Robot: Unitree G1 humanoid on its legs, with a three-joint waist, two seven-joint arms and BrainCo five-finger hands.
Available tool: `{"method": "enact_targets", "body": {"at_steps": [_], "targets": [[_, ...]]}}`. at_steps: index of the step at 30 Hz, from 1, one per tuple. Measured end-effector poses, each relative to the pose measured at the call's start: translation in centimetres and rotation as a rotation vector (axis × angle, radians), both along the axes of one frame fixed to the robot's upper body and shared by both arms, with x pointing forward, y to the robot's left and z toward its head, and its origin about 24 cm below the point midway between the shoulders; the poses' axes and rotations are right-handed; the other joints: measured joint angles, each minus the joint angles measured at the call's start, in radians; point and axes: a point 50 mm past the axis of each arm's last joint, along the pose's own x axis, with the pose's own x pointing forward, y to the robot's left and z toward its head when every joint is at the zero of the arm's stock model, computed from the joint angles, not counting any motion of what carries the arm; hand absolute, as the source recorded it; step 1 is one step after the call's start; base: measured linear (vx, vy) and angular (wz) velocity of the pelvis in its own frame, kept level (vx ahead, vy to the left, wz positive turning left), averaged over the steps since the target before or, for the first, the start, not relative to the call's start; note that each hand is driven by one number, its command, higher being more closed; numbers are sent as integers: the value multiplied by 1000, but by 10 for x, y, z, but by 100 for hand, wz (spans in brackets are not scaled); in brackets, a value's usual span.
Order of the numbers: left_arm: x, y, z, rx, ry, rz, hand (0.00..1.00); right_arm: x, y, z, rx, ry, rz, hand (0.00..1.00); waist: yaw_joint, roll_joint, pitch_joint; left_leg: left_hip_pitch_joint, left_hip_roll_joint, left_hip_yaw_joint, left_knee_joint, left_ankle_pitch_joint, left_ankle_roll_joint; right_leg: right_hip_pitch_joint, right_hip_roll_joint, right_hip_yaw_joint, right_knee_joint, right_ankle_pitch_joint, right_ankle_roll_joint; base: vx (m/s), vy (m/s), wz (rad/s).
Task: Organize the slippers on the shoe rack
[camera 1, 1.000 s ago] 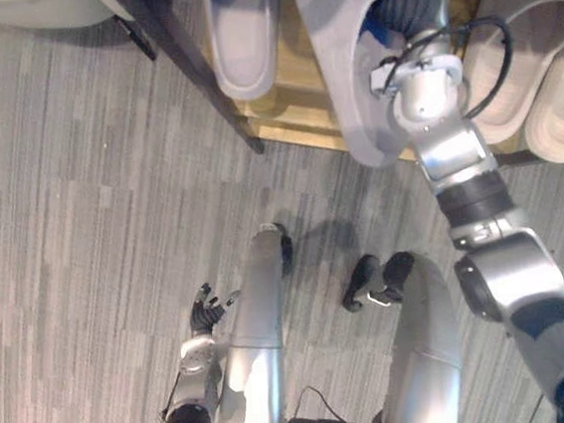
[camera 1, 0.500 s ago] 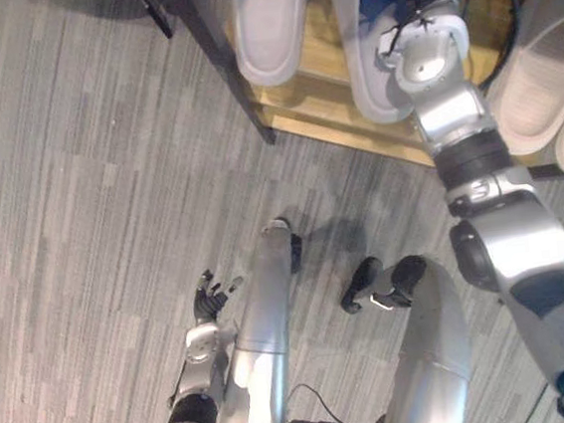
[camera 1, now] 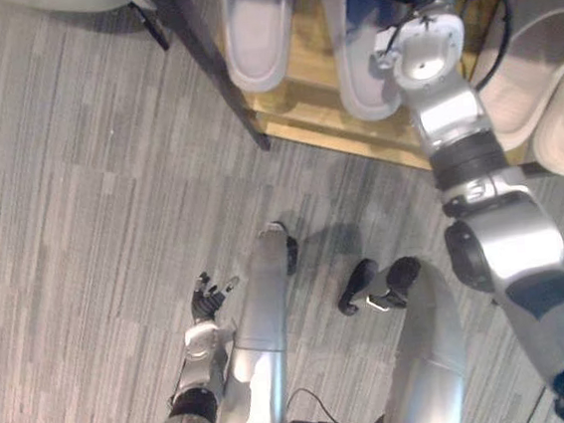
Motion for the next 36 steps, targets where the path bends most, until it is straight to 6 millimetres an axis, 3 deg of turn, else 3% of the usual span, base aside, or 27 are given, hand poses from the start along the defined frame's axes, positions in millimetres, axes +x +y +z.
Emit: {"method": "enact_targets", "body": {"at_steps": [6, 10, 18, 22, 28, 36], "targets": [[-3, 5, -3, -47, 7, 58, 0, 3, 8, -33, 11, 70, 49, 0, -12, -17, -35, 55, 10, 3, -44, 1, -2, 53, 15, -6, -52, 11, 1, -6, 2, -2], [-6, 9, -6, -64, 20, 93, 0, -5, 14, -48, 76, 54, 110, 0, -24, -24, -40, 88, 14, 6, -60, 0, -1, 85, 18, -6, -72, 16, 0, -1, 4, -2], [-10, 15, -8, -96, 25, 146, 0, -13, 28, -105, 430, 155, 279, 0, -31, -39, -49, 130, 28, 19, -85, -1, 1, 118, 34, -1, -104, 23, 9, -13, 4, -5], [-10, 15, -8, -105, 22, 145, 0, -13, 27, -112, 508, 173, 300, 0, -31, -39, -49, 132, 28, 21, -87, -1, 1, 119, 34, 0, -107, 25, 8, -5, 2, -1], [2, 14, -2, -169, 2, 191, 0, -16, 44, -130, 588, 230, 349, 0, -45, -39, -49, 139, 29, 15, -96, -1, 1, 134, 37, -8, -123, 28, 10, 2, 0, 1], [5, 12, -2, -217, -8, 225, 0, -17, 56, -132, 708, 236, 454, 0, -44, -41, -49, 137, 24, 11, -108, 0, 1, 136, 38, -13, -136, 31, 15, 1, 0, 0]]}}
